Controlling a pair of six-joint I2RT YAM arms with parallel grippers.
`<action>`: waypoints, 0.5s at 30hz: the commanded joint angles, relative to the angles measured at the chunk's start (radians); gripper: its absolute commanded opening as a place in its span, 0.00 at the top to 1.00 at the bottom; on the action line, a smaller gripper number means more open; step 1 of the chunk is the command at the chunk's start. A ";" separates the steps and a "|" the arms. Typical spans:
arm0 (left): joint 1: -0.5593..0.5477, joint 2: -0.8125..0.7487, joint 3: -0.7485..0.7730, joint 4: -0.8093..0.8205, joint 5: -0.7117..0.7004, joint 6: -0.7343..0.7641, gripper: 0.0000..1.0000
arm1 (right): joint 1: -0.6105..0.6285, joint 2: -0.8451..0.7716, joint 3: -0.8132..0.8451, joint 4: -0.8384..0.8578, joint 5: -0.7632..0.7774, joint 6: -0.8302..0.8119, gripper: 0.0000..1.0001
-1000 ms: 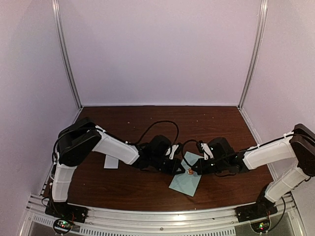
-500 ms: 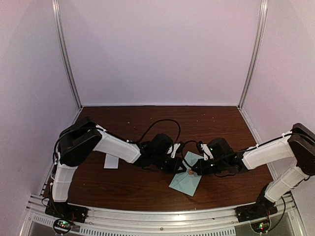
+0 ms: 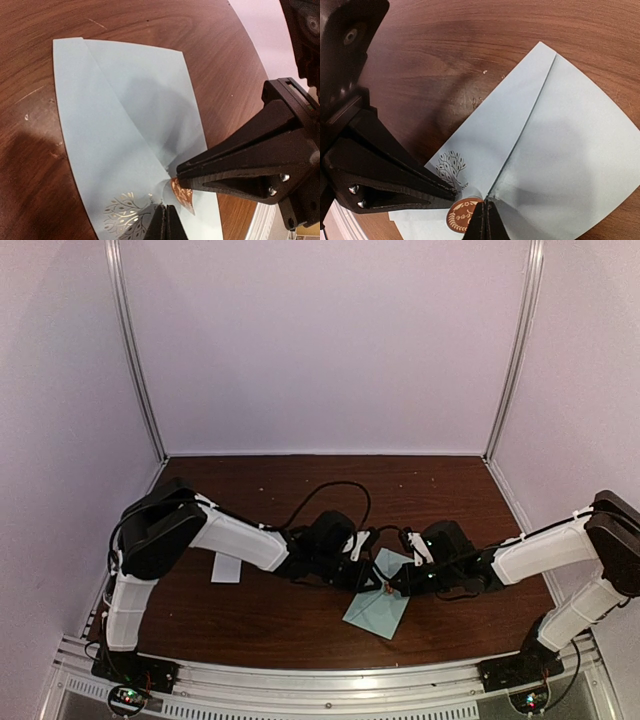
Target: Place the letter into the envelope and seal it
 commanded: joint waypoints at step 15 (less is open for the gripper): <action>-0.008 0.065 0.002 0.002 -0.005 0.011 1.00 | 0.003 0.003 0.019 -0.010 0.031 -0.005 1.00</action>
